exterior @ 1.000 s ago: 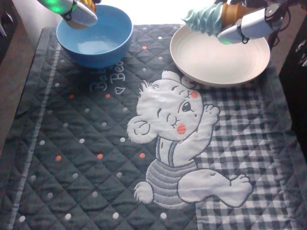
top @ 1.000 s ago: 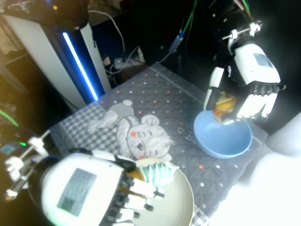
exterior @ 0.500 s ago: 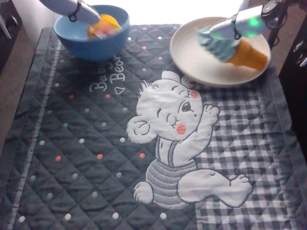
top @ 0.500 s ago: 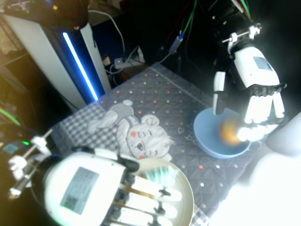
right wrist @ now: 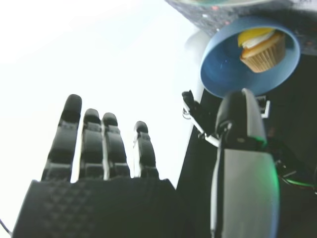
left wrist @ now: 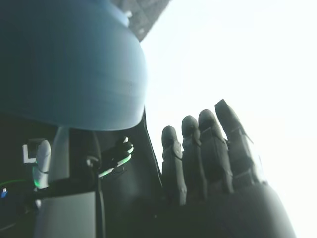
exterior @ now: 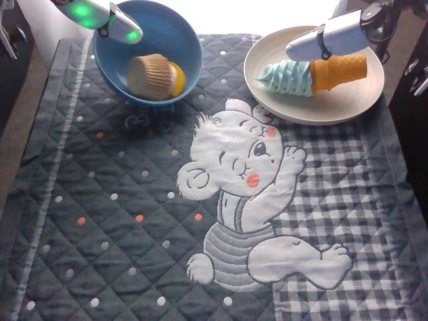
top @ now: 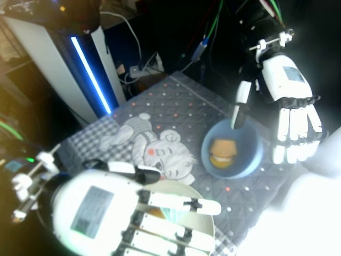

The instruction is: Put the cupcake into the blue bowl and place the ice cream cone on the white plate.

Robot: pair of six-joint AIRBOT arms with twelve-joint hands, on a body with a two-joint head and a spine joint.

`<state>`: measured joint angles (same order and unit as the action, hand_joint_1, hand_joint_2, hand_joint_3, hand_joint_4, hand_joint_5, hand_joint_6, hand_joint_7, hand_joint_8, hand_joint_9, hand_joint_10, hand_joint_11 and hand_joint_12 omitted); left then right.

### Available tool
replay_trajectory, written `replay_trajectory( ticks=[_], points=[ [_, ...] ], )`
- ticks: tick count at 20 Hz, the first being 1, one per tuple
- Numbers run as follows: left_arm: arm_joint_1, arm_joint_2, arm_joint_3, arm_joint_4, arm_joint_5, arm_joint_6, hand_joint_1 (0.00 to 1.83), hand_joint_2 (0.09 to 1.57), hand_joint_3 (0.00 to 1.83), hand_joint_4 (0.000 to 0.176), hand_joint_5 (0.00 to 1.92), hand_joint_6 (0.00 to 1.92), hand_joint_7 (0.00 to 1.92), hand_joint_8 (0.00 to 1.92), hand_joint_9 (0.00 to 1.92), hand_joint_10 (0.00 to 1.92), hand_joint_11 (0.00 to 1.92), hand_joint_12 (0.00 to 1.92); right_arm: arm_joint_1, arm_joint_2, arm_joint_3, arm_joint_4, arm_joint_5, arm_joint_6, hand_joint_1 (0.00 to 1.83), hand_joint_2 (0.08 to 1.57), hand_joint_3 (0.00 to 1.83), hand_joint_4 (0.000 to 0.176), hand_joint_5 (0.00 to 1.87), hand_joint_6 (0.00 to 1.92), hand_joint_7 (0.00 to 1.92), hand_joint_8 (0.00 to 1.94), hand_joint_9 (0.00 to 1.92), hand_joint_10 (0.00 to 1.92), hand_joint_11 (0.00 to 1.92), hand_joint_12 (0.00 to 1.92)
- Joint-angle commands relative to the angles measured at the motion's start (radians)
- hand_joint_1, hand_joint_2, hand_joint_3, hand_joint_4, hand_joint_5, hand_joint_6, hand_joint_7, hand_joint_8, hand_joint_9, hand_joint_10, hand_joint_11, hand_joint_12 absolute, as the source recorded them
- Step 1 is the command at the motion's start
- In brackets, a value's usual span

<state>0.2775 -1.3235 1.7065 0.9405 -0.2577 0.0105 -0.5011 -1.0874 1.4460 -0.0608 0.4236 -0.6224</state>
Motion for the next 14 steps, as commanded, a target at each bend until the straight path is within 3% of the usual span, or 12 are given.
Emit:
replay_trajectory(
  ticks=[1,3,4,5,8,11,12,13,14],
  points=[
    [-0.008,0.003,-0.001,-0.025,-0.064,-0.002,1.07,0.92,0.00,0.027,0.44,0.01,0.41,0.01,0.34,0.01,0.00,0.75,0.017,0.003,0.000,0.015,0.131,0.006,0.75,0.92,0.00,0.176,0.00,0.00,0.00,0.00,0.02,0.00,0.00,0.48],
    [-0.008,0.006,-0.001,-0.029,-0.066,-0.002,1.06,0.92,0.00,0.031,0.45,0.00,0.41,0.00,0.34,0.00,0.00,0.66,0.017,0.003,-0.002,0.014,0.133,0.006,0.81,0.94,0.00,0.176,0.00,0.00,0.00,0.00,0.00,0.00,0.00,0.36],
    [-0.008,0.007,-0.002,-0.029,-0.066,-0.002,1.05,0.93,0.00,0.021,0.45,0.00,0.41,0.00,0.34,0.00,0.00,0.64,0.017,0.003,-0.002,0.014,0.134,0.006,0.78,0.92,0.00,0.176,0.00,0.00,0.00,0.00,0.02,0.00,0.00,0.44],
    [-0.008,0.008,-0.003,-0.029,-0.066,-0.002,1.03,0.93,0.00,0.030,0.44,0.00,0.41,0.00,0.33,0.00,0.00,0.61,0.017,0.003,-0.003,0.014,0.134,0.006,0.76,0.92,0.00,0.176,0.00,0.00,0.00,0.00,0.03,0.00,0.00,0.49],
    [-0.008,0.010,-0.004,-0.029,-0.067,-0.002,1.05,0.92,0.00,0.019,0.47,0.00,0.44,0.00,0.37,0.01,0.00,0.69,0.017,0.003,-0.004,0.013,0.136,0.006,0.74,0.91,0.00,0.176,0.00,0.00,0.00,0.00,0.06,0.01,0.00,0.66],
    [-0.011,0.020,-0.012,-0.031,-0.068,-0.002,1.03,0.92,0.00,0.035,0.47,0.00,0.43,0.00,0.36,0.00,0.00,0.73,0.017,0.003,-0.012,0.013,0.148,0.006,0.75,0.91,0.00,0.176,0.00,0.00,0.00,0.00,0.03,0.00,0.00,0.51],
    [-0.014,0.028,-0.019,-0.032,-0.072,-0.002,1.04,0.92,0.00,0.020,0.47,0.00,0.44,0.00,0.36,0.00,0.00,0.75,0.017,0.003,-0.021,0.013,0.158,0.006,0.75,0.91,0.00,0.176,0.00,0.00,0.00,0.00,0.02,0.00,0.00,0.50],
    [-0.014,0.037,-0.025,-0.055,-0.080,0.014,1.05,0.92,0.00,0.021,0.47,0.00,0.44,0.00,0.36,0.00,0.00,0.76,0.017,0.003,-0.029,0.013,0.170,0.006,0.75,0.91,0.00,0.176,0.00,0.00,0.00,0.00,0.03,0.00,0.00,0.55],
    [-0.015,0.053,-0.037,-0.083,-0.102,0.025,1.03,0.93,0.00,0.009,0.46,0.00,0.43,0.00,0.37,0.00,0.00,0.74,0.017,0.014,-0.046,0.013,0.192,0.006,0.75,0.89,0.00,0.176,0.00,0.00,0.00,0.00,0.03,0.01,0.00,0.56]
  ],
)
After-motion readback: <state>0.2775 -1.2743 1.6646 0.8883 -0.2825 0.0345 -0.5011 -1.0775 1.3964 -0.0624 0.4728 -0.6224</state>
